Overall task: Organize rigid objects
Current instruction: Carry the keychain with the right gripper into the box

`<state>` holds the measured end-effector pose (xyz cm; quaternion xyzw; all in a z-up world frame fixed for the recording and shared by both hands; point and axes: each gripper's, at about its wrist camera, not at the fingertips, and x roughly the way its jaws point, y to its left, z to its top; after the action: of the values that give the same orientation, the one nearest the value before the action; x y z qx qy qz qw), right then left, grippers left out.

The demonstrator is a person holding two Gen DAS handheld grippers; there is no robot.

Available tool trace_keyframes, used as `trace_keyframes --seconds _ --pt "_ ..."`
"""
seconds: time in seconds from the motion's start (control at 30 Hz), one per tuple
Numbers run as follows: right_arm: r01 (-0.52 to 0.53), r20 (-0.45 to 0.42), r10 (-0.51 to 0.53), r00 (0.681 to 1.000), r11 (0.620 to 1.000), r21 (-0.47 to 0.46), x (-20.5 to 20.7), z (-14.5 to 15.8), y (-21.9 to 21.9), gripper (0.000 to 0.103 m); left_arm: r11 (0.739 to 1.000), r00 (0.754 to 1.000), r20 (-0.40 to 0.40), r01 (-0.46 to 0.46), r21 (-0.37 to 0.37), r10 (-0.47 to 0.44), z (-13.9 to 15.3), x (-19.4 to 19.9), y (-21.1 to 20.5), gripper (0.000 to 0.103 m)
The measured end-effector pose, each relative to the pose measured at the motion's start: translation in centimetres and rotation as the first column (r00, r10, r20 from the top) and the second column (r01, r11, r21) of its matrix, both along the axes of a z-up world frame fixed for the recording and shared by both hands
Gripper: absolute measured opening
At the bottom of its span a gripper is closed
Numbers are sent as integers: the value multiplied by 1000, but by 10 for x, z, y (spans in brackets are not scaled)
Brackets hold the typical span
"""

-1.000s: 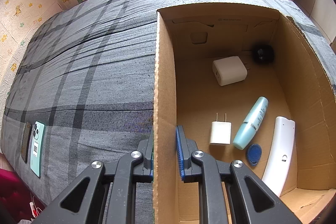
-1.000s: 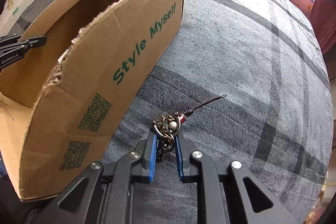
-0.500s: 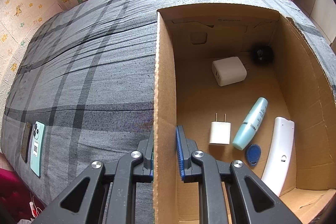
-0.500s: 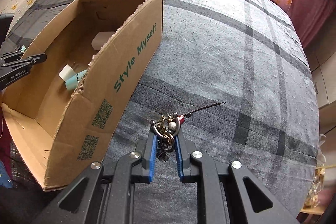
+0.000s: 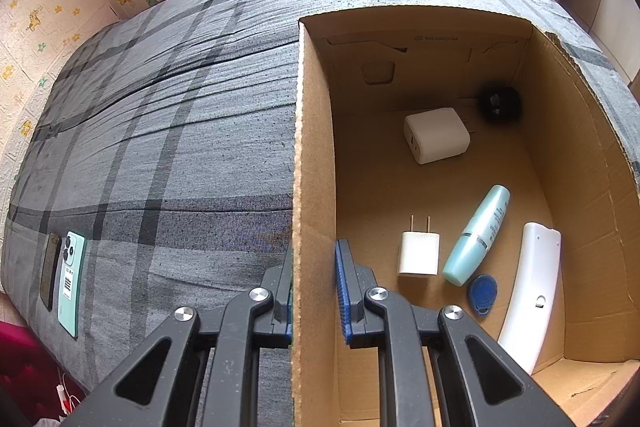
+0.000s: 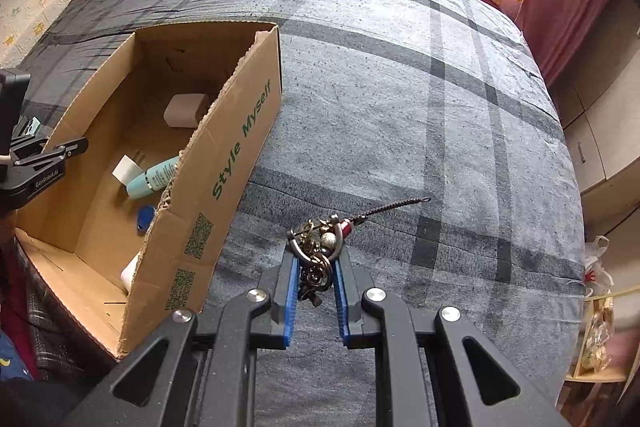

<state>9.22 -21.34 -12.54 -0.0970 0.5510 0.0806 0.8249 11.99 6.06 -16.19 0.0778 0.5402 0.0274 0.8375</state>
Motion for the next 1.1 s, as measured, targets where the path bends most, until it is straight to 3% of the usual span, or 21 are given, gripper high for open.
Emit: trace_keyframes --seconds 0.37,0.7,1.1 --pt "34 30 -34 999 999 4 4 38 3 16 1000 1000 -1 0 -5 0 0 1 0 17" --pt "-28 101 26 995 999 24 13 78 31 16 1000 1000 -3 -1 -12 1 -1 1 2 17" --pt "-112 110 103 989 991 78 30 81 81 16 1000 1000 -3 -1 -17 1 -2 1 3 17"
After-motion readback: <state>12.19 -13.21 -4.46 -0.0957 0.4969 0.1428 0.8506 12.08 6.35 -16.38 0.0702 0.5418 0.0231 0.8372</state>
